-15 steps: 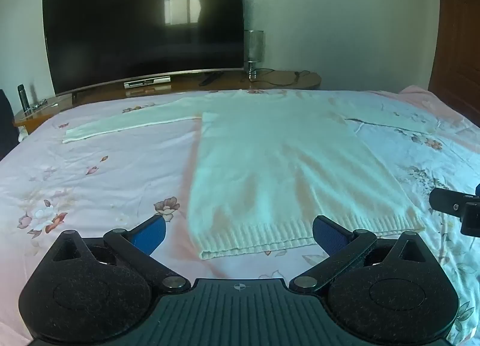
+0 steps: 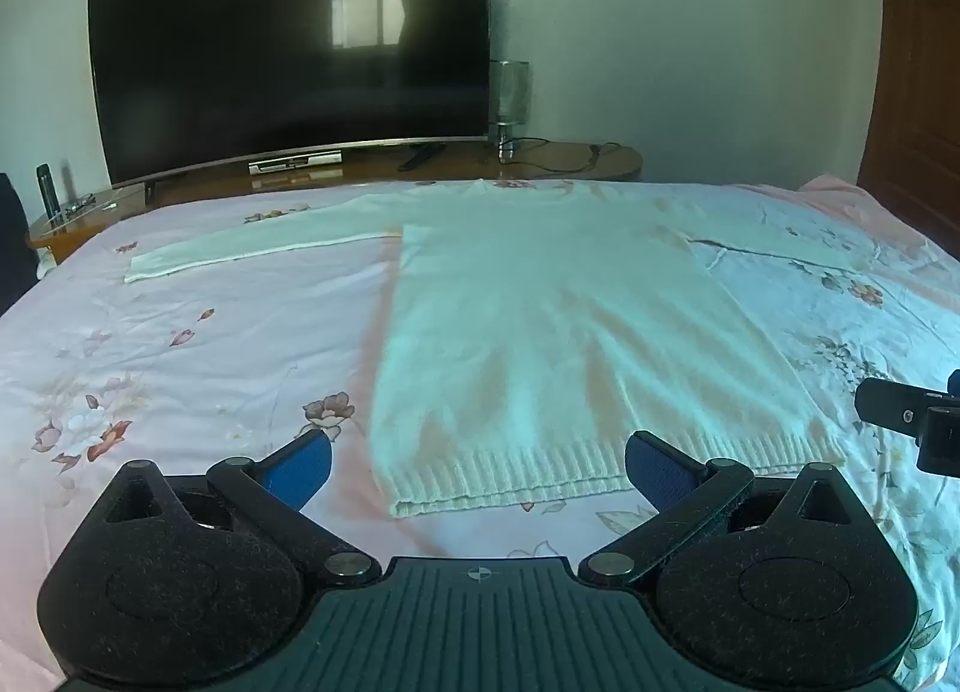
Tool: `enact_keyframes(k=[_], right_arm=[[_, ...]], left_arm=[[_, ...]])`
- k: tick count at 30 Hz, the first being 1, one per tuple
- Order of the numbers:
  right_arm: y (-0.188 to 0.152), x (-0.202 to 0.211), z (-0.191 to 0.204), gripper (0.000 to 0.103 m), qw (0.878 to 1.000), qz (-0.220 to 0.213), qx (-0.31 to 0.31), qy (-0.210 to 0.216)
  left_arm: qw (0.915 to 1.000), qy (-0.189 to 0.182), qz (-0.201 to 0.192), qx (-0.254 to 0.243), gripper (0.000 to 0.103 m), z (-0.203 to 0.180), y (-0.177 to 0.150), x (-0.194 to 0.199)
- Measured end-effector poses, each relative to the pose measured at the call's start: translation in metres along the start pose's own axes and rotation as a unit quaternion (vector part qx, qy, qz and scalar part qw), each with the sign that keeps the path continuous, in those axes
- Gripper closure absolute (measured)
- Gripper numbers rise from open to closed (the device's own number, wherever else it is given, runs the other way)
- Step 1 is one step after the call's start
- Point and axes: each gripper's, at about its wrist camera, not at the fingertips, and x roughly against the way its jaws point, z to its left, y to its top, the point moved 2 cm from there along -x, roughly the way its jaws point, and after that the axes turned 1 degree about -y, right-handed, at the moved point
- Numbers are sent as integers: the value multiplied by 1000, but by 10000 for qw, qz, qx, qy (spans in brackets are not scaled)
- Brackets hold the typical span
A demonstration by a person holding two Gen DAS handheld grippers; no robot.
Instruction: Fold small clothes
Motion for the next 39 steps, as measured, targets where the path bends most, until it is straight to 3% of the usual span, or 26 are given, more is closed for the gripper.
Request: enact_keyframes(k=[39], right_arm=[[3, -4, 2, 1, 10000, 14, 46, 31]], left_arm=[[10000, -7, 12, 61, 0, 6, 1, -3]])
